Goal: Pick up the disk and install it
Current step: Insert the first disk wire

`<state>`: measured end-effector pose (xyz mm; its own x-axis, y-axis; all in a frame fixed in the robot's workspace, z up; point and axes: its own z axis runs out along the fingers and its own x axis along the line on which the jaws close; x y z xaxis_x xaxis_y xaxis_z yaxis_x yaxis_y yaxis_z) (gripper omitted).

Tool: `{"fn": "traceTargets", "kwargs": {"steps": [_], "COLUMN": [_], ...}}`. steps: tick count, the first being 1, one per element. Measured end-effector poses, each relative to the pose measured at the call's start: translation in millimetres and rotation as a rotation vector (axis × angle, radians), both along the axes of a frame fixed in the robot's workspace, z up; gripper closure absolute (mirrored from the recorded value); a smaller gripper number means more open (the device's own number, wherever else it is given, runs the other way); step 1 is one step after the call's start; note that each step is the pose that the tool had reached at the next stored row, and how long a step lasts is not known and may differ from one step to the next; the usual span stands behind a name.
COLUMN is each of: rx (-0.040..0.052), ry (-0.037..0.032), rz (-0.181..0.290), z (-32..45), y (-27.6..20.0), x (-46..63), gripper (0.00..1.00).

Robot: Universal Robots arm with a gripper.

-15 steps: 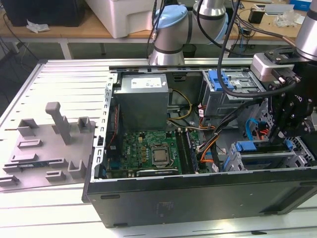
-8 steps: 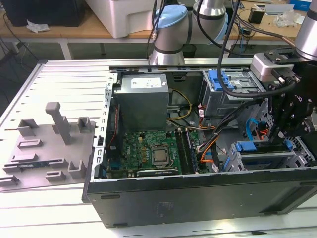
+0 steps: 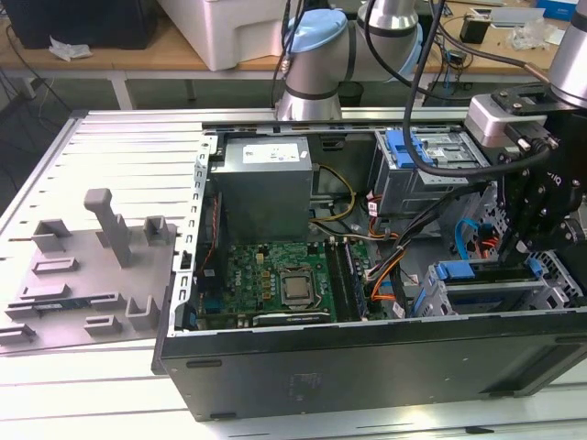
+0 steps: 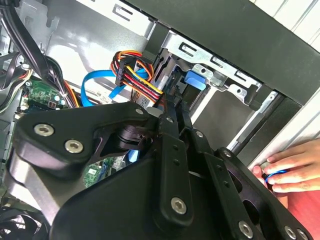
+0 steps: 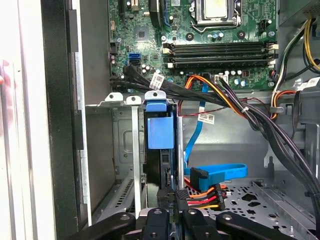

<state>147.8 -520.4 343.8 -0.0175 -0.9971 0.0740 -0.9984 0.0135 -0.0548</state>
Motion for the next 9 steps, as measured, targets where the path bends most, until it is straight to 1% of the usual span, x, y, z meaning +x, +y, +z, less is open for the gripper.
{"fn": "traceTargets", "kwargs": {"steps": [9], "rx": [0.0037], "ry": [0.0000], "rz": [0.000], "z": [-0.5], "y": [0.1], "x": [0.4], "gripper": [0.83]}}
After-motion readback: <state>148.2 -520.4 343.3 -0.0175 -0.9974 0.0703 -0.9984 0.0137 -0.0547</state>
